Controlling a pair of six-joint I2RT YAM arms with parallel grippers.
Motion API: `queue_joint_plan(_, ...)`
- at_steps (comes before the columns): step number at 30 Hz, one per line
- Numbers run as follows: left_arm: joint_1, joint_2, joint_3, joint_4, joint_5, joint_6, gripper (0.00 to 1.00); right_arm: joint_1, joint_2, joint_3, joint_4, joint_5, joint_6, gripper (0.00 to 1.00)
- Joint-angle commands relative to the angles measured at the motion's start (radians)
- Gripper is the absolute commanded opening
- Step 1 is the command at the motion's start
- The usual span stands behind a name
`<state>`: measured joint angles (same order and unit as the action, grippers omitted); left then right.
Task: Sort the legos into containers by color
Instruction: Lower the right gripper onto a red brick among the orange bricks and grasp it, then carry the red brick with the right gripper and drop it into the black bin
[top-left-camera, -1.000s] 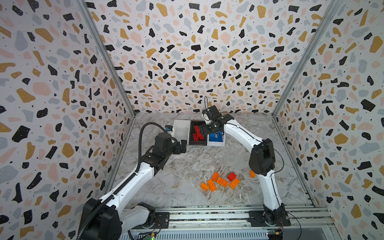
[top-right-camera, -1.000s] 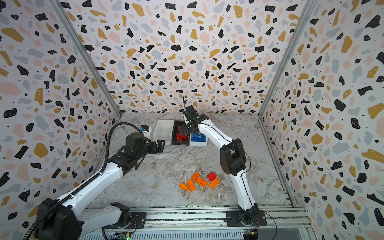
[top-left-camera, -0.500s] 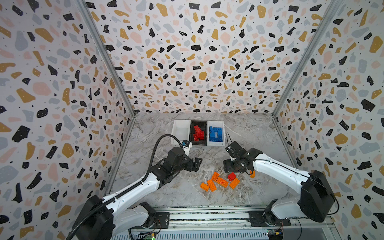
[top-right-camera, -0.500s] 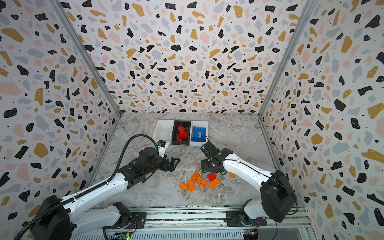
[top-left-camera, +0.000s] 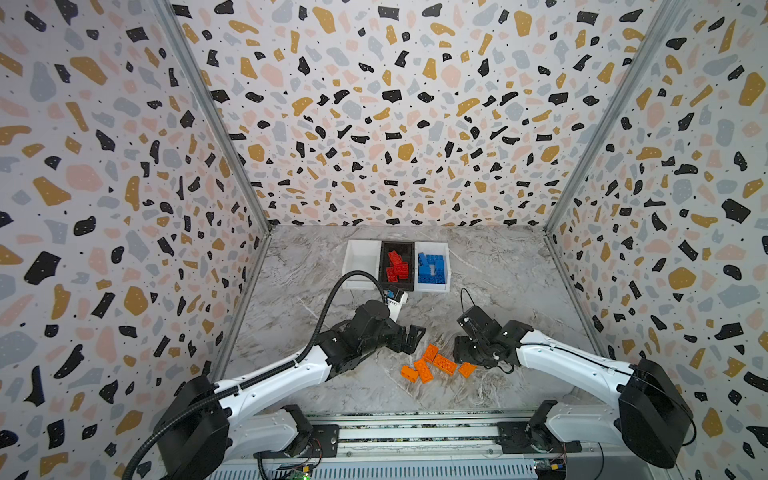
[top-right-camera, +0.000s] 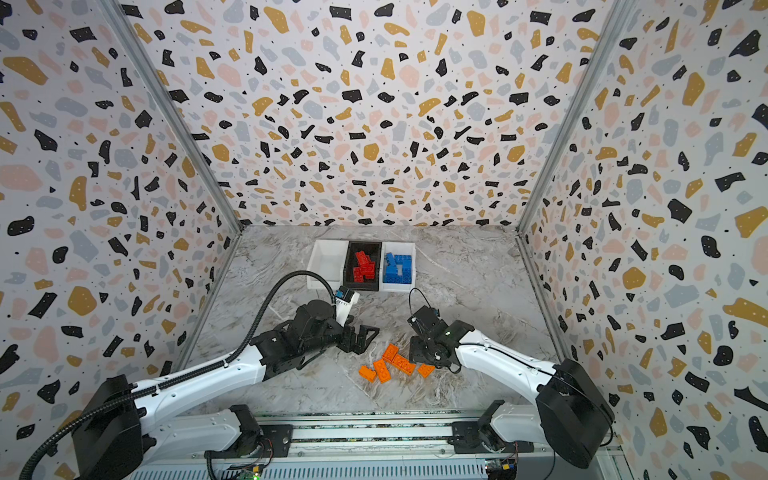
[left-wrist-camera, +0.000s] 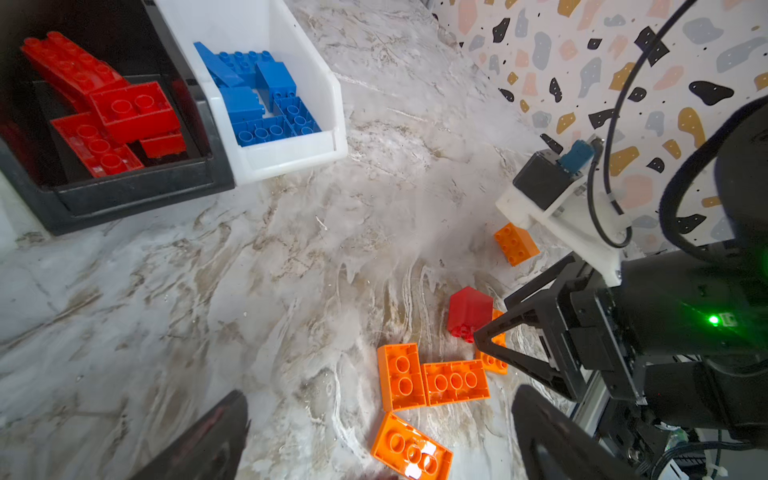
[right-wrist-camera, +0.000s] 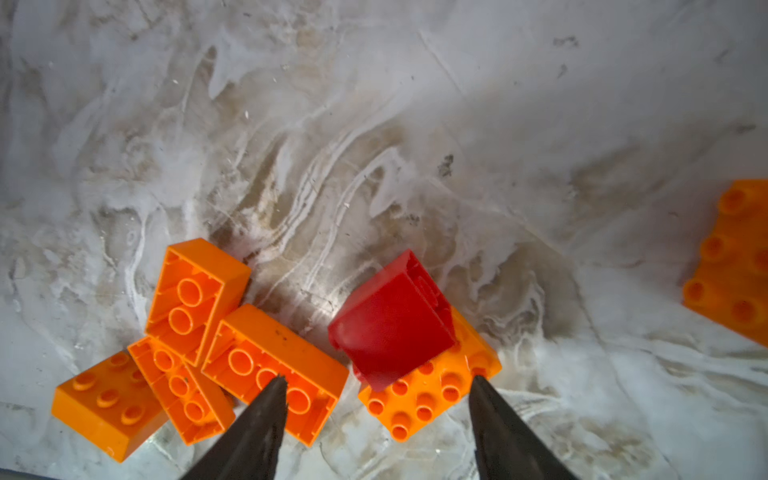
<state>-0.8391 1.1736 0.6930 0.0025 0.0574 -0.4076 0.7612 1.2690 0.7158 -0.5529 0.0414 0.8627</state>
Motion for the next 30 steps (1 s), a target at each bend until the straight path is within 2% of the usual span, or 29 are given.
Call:
queue_joint_plan(1, -0.006, -0.016, 0.029, 0.001, -0.035, -0.004, 1.0, 0.001, 0.032, 0.031, 0.026, 0.006, 0.004, 0.7)
queue_joint_plan(10, -0.005, -0.028, 0.019, -0.001, -0.069, -0.02, 1.0, -0.034, 0.11, 0.067, 0.04, -0.031, 0.013, 0.67)
queue_joint_plan(15, -0.007, -0.016, 0.02, -0.001, -0.076, -0.02, 1.0, -0.036, 0.166, 0.116, 0.043, -0.065, -0.007, 0.6)
queue_joint_plan(24, -0.006, 0.031, 0.037, 0.008, -0.077, -0.008, 1.0, -0.038, 0.257, 0.179, -0.009, -0.028, -0.036, 0.52)
queue_joint_plan(30, -0.006, 0.05, 0.033, 0.019, -0.085, -0.005, 1.0, -0.041, 0.301, 0.2, -0.036, -0.022, -0.072, 0.36)
